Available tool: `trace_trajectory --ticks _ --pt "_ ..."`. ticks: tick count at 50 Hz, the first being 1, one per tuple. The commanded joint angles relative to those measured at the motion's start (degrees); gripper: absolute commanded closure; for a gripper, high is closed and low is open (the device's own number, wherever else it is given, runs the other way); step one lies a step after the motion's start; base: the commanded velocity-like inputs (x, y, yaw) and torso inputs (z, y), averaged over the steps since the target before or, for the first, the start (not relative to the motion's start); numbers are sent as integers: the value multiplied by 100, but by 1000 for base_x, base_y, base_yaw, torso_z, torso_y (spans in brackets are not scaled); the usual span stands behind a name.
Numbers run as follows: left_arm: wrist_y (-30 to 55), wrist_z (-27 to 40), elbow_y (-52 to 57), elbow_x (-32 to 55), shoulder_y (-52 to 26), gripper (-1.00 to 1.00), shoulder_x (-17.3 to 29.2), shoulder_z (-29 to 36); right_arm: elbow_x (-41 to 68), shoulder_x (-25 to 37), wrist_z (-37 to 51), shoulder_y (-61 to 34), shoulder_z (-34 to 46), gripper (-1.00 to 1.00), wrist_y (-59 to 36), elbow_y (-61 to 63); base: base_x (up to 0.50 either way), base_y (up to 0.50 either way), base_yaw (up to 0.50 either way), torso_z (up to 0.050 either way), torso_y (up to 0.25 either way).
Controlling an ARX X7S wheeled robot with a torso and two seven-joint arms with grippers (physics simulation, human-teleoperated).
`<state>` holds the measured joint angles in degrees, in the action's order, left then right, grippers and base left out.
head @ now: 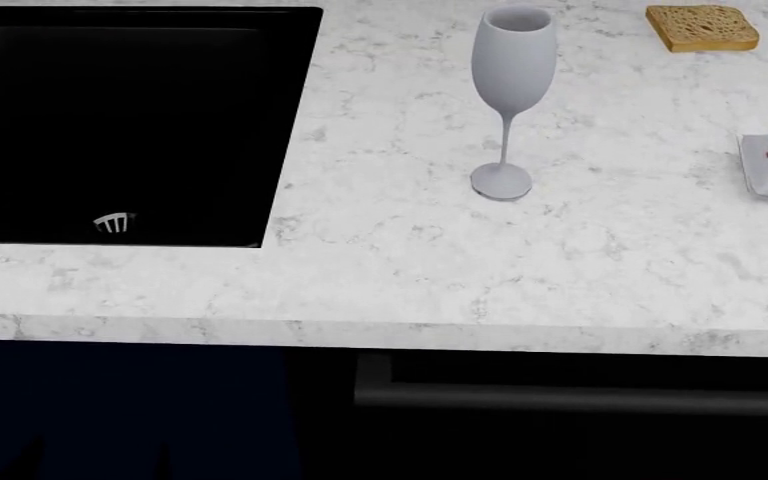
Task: Open the dishwasher door
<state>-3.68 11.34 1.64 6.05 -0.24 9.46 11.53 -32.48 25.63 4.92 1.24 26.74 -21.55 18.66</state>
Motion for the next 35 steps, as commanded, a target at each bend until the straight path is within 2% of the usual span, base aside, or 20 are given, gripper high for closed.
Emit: trace_trajectory --ticks 1,35 --pt "-15 65 44 27 9 -100 35 23 -1091 323 -499 -356 727 -100 -361 -207 0 0 0 0 0" --pt "8 186 122 124 0 -100 150 95 -1070 -25 -510 -1105 1008 -100 -237 -1536 0 0 0 0 0"
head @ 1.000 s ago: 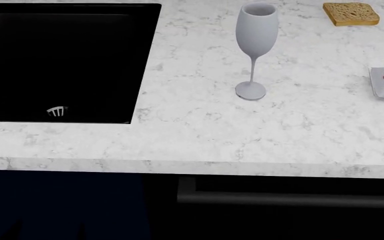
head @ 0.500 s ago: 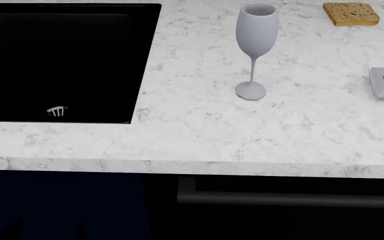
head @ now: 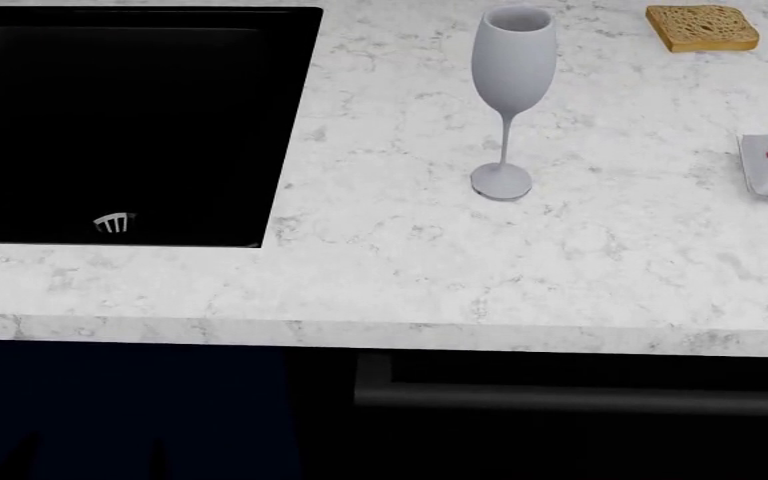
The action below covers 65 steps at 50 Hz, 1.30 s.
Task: Open the dishwasher door
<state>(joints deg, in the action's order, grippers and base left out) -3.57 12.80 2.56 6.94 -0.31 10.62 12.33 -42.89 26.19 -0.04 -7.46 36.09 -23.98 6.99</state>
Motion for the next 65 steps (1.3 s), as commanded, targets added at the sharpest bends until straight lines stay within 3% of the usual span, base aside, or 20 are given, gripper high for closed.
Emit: trace_trajectory --ticks 1,65 --pt "-6 44 30 36 9 -100 37 17 -24 -94 2 -262 75 -100 17 -420 0 0 0 0 0" --pt "18 286 316 177 57 -100 274 108 365 -992 541 -2827 374 -100 1075 -4683 0 0 0 0 0"
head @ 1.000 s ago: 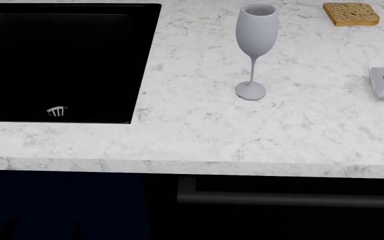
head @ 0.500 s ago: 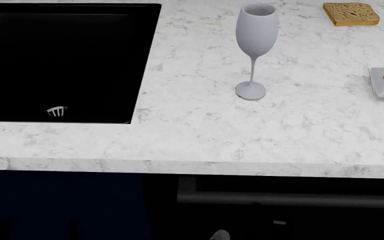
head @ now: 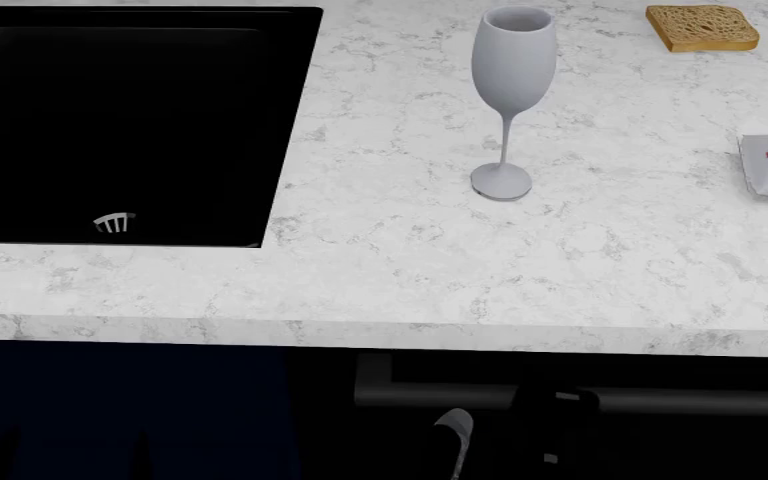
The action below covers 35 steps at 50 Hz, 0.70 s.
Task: Open the dishwasher door
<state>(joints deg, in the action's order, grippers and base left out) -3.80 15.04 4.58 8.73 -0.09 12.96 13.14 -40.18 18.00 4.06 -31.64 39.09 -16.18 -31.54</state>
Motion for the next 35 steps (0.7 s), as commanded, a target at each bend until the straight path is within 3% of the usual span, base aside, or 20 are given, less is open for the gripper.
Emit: trace_trajectory --ticks 1,28,34,35 --pt "51 70 123 -10 34 -100 45 32 99 -200 163 -455 91 -100 343 -957 0 0 0 0 0" --pt "44 121 124 46 -39 -100 108 91 262 -740 556 -1408 329 -100 1241 -3128 0 0 0 0 0" --pt "57 141 153 62 -31 -100 124 99 218 -663 495 -1318 349 -100 1119 -2866 0 0 0 0 0" --pt "60 146 159 61 -28 -100 126 103 196 -626 459 -1270 354 100 1060 -2728 0 0 0 0 0"
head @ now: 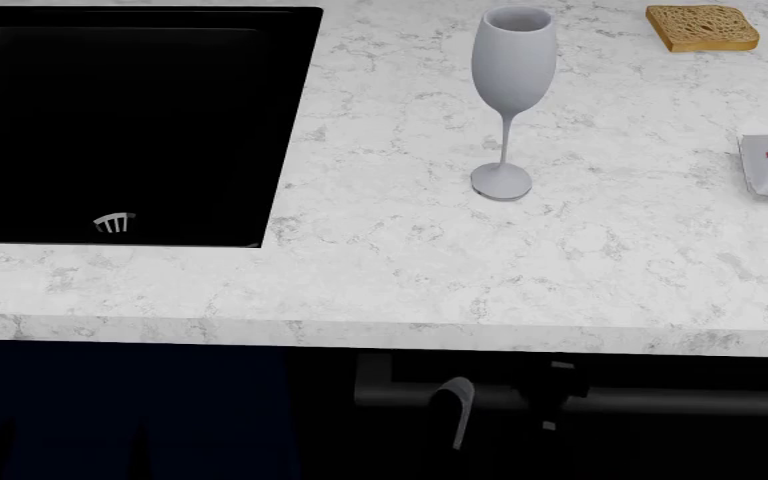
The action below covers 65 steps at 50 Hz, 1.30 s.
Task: Open the dishwasher door
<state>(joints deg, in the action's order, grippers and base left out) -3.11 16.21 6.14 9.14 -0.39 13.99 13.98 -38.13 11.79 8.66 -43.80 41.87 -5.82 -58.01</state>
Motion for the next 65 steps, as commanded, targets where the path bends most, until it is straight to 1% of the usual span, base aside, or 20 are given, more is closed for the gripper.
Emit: trace_trajectory --ticks 1,12,21,28,37,44,65 --pt "-3 35 23 24 9 -100 27 19 -23 19 -25 -24 84 100 -6 -7 0 0 0 0 0" --pt "-29 53 -3 45 10 -100 44 37 -90 298 -319 320 72 100 -331 856 1 0 0 0 0" --pt "-76 67 -30 82 15 -100 73 25 -201 857 -810 1066 -35 100 -917 2456 0 0 0 0 0" --pt "-70 88 9 117 22 -100 111 2 -263 1095 -1009 1508 -84 100 -1205 3279 0 0 0 0 0" --pt "-62 95 24 134 1 -100 140 16 -325 1276 -1030 1895 -122 100 -1373 3880 0 0 -1 0 0" --pt "-116 89 -48 147 -25 -100 139 31 -404 1484 -1073 2357 -194 100 -1611 4634 0 0 -1 0 0" --pt "-198 140 -22 172 34 -100 180 53 -535 1879 -996 3445 -272 100 -1969 5863 0 0 0 0 0"
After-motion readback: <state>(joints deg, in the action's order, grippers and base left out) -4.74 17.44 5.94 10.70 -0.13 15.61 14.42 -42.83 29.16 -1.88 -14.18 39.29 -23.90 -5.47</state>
